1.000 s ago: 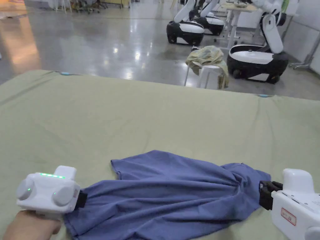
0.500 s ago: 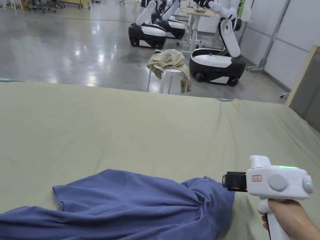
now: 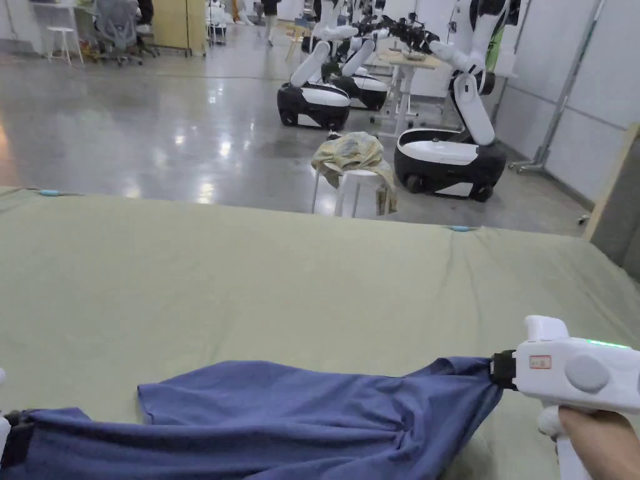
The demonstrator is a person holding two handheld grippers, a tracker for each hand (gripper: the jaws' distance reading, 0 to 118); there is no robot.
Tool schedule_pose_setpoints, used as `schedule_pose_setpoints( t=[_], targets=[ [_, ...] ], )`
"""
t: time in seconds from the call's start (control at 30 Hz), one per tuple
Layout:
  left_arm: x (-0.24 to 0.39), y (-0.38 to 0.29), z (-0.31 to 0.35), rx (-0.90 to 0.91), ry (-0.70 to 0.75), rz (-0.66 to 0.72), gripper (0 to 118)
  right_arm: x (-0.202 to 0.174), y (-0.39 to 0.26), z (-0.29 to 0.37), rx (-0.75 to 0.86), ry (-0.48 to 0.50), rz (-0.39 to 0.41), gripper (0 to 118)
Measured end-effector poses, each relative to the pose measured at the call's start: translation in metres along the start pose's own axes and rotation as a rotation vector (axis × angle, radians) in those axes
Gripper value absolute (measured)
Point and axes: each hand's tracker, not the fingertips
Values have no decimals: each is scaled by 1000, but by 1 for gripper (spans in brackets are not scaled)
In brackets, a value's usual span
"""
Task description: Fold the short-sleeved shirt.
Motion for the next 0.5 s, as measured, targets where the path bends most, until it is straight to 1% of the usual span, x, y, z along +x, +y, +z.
schedule_pose_setpoints(
  t=[0.07,0.1,0.13,0.17,0.2,0.23,0.27,0.37,0.5],
  targets=[
    [-15,12,9,38,-5,17,7,-2,24,48,88,19,-23,6],
    [-20,25,19,62,-8,29,6,-3,36,70,118,41,-10,6],
    [-23,37,29,96,-13,35,6,-5,47,89,142,45,21,6],
    [-27,47,40,134,-3,39,6,-9,58,109,176,27,68,6],
    [-29,63,53,167,12,27,6,-17,72,134,214,1,122,6],
    [-31,79,65,190,27,5,6,-20,83,152,244,-11,160,6],
    [-34,97,78,231,36,4,6,-22,97,172,281,-28,180,6],
    [-39,145,111,318,28,19,6,-21,139,209,388,-51,187,6],
    [-39,213,134,444,-32,93,6,-24,198,244,527,-56,145,6]
  ],
)
